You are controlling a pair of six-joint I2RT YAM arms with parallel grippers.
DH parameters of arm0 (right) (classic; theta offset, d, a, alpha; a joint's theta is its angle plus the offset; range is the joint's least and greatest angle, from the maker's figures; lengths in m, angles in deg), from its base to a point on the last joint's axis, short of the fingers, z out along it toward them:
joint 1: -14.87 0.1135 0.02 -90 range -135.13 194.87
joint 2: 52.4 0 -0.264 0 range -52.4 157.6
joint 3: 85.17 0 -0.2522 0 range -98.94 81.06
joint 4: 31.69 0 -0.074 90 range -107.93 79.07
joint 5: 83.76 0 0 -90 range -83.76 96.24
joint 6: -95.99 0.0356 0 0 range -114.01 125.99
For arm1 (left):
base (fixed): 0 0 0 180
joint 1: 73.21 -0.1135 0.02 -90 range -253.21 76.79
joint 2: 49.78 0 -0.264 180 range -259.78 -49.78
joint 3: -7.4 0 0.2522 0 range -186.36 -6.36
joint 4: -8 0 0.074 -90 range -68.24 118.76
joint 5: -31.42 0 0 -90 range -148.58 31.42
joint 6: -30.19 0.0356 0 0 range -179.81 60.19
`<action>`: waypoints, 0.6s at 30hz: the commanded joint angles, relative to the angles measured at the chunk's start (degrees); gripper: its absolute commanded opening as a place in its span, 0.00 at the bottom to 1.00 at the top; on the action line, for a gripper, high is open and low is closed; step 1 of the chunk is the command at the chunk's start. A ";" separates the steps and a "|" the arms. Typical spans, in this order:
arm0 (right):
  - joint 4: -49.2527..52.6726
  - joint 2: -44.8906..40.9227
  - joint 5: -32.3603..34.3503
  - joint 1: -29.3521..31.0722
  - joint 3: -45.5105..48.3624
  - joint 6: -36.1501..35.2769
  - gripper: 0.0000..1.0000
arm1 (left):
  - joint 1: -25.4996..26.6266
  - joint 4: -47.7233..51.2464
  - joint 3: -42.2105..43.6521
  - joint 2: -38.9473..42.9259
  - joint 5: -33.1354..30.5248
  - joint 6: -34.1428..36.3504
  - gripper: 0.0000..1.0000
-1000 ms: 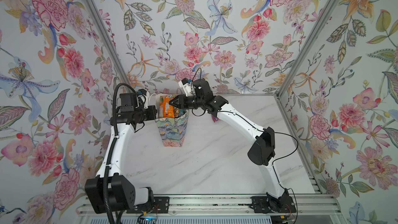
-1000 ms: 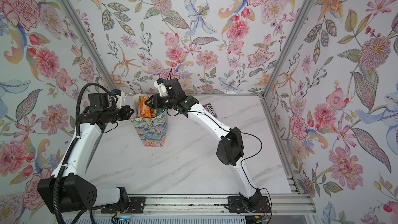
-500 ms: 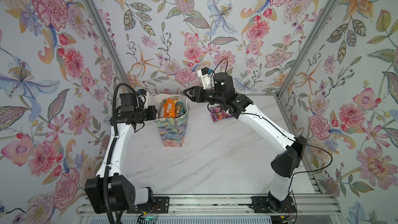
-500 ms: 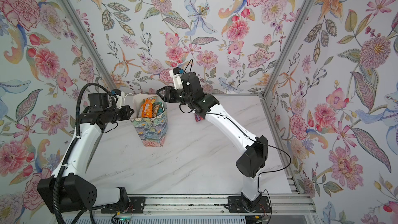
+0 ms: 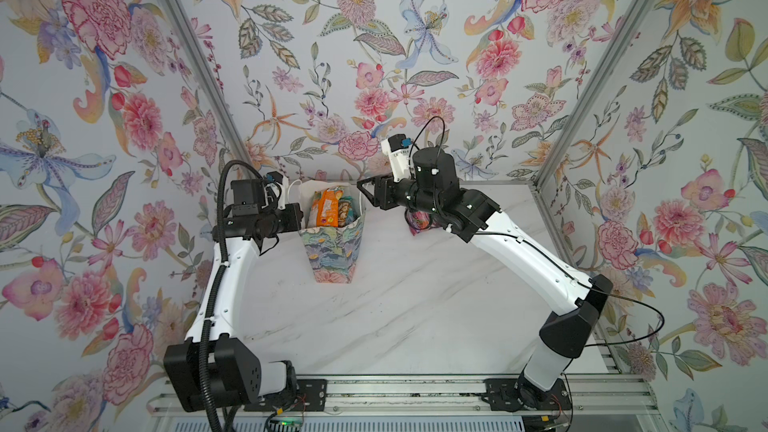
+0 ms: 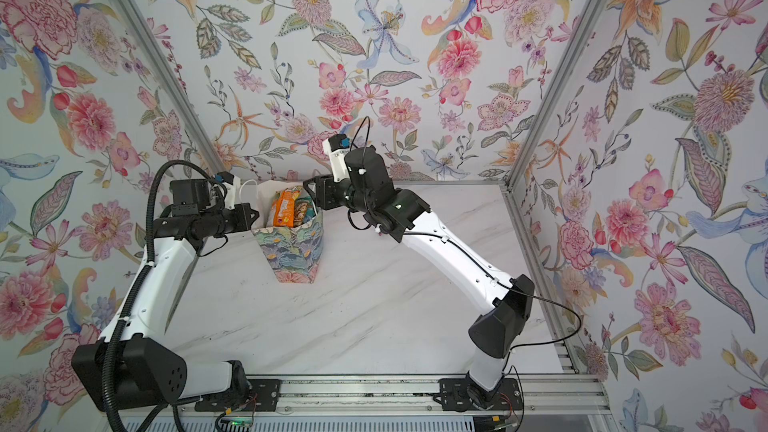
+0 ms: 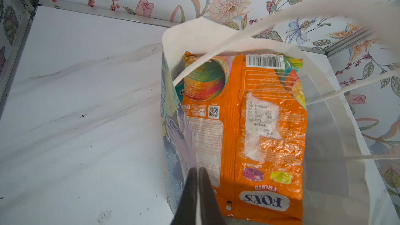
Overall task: Place the snacks into the paper bag
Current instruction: 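Lower the orange bag into the paper bag and open the right gripper, then move the right gripper back to the purple Fox's Berries bag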
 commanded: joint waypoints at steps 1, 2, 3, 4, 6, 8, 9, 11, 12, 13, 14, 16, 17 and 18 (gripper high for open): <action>7.99 5.16 2.15 2.33 -6.66 -4.95 0.50 | 0.34 1.81 -0.42 0.67 0.56 0.81 0.04; 9.50 6.90 2.12 2.99 -9.17 -5.49 0.50 | 0.32 1.89 -0.43 0.66 0.49 0.78 0.04; 11.02 8.67 2.37 3.54 -11.76 -6.10 0.50 | 0.35 1.82 -0.32 0.66 0.51 0.85 0.03; 12.30 10.14 2.71 3.90 -13.91 -6.44 0.49 | 0.33 1.81 -0.30 0.68 0.57 0.85 0.03; 15.08 13.80 2.79 4.36 -18.42 -6.96 0.48 | 0.33 1.79 -0.26 0.59 0.67 0.83 0.04; 16.29 16.82 2.60 4.41 -21.93 -6.92 0.48 | 0.33 1.63 -0.21 0.59 0.77 0.76 0.04; 16.58 18.30 2.62 4.40 -23.26 -6.92 0.47 | 0.38 1.55 -0.13 0.66 0.84 0.77 0.03; 16.87 20.84 3.22 4.21 -25.64 -6.77 0.46 | 0.36 1.50 -0.06 0.67 0.93 0.76 0.04; 16.88 22.11 3.87 4.09 -26.76 -6.67 0.46 | 0.33 1.53 -0.05 0.68 0.96 0.79 0.03; 16.93 23.33 4.27 3.93 -27.84 -6.58 0.46 | 0.40 1.48 -0.01 0.76 0.96 0.68 0.04; 16.87 24.57 4.41 3.68 -29.03 -6.32 0.46 | 0.33 1.38 0.14 0.78 1.01 0.68 0.03; 16.87 27.39 3.81 3.20 -31.29 -5.57 0.46 | 0.33 1.37 0.18 0.75 1.10 0.68 0.03; 16.88 28.61 3.25 2.87 -32.30 -5.00 0.46 | 0.36 1.37 0.21 0.77 1.11 0.68 0.03; 16.88 29.76 2.77 2.52 -33.08 -4.58 0.46 | 0.33 1.36 0.23 0.77 1.11 0.59 0.03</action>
